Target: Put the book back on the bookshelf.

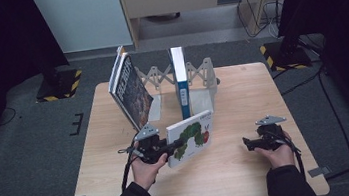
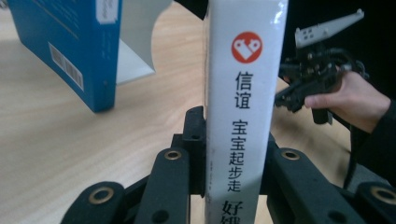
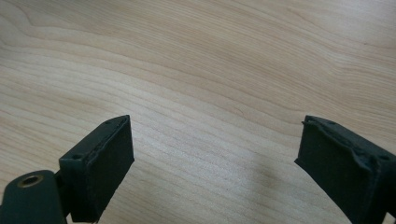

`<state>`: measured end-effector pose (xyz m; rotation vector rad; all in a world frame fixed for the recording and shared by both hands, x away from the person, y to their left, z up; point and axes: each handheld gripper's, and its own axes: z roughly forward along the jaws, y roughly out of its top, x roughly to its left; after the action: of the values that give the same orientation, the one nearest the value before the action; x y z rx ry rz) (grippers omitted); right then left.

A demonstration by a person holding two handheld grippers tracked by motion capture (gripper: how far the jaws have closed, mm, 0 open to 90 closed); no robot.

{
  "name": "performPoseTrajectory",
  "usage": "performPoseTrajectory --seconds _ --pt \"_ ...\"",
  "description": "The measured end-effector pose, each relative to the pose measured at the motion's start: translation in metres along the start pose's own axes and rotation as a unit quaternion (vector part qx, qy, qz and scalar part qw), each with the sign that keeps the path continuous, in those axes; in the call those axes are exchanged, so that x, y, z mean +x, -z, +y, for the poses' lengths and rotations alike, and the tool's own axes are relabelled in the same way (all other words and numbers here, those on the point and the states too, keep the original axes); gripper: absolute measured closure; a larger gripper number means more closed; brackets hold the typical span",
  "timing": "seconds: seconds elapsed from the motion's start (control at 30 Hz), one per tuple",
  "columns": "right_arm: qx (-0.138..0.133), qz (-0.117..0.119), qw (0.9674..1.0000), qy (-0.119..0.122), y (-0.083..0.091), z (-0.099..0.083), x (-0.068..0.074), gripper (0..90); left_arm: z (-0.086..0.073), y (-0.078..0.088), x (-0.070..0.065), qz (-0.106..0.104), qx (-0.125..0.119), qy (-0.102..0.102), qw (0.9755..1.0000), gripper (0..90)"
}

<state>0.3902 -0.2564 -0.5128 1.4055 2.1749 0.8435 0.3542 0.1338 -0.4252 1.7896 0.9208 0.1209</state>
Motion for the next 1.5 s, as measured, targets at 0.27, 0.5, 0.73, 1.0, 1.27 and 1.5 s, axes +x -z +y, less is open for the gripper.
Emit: performPoseTrajectory --seconds 0.27,0.5,0.73,1.0,1.27,1.5 --pt "0.008 -0.010 0.9999 0.006 -0.004 -0.003 -0.003 9.8 0.019 -0.013 -0.003 0.030 -0.024 -0.009 0.9992 74.2" --pt "0.020 -0.008 0.9997 0.006 -0.007 -0.005 -0.003 9.3 0.029 -0.030 -0.003 0.047 -0.037 -0.005 0.9982 74.2" --pt "0.032 -0.004 0.9994 0.009 -0.010 -0.006 -0.001 8.8 0.034 -0.046 -0.004 0.065 -0.038 -0.010 0.9971 74.3" --pt "0.038 -0.004 0.9992 0.013 -0.013 -0.007 -0.001 8.2 0.042 -0.059 -0.004 0.084 -0.042 -0.014 0.9955 74.2" --pt "0.034 0.002 0.9994 0.000 -0.014 -0.009 -0.002 7.0 0.052 -0.069 -0.005 0.104 -0.051 -0.021 0.9930 74.2" --pt "0.033 0.006 0.9994 -0.005 -0.015 -0.009 -0.002 6.2 0.056 -0.083 -0.007 0.129 -0.053 -0.032 0.9897 74.2"
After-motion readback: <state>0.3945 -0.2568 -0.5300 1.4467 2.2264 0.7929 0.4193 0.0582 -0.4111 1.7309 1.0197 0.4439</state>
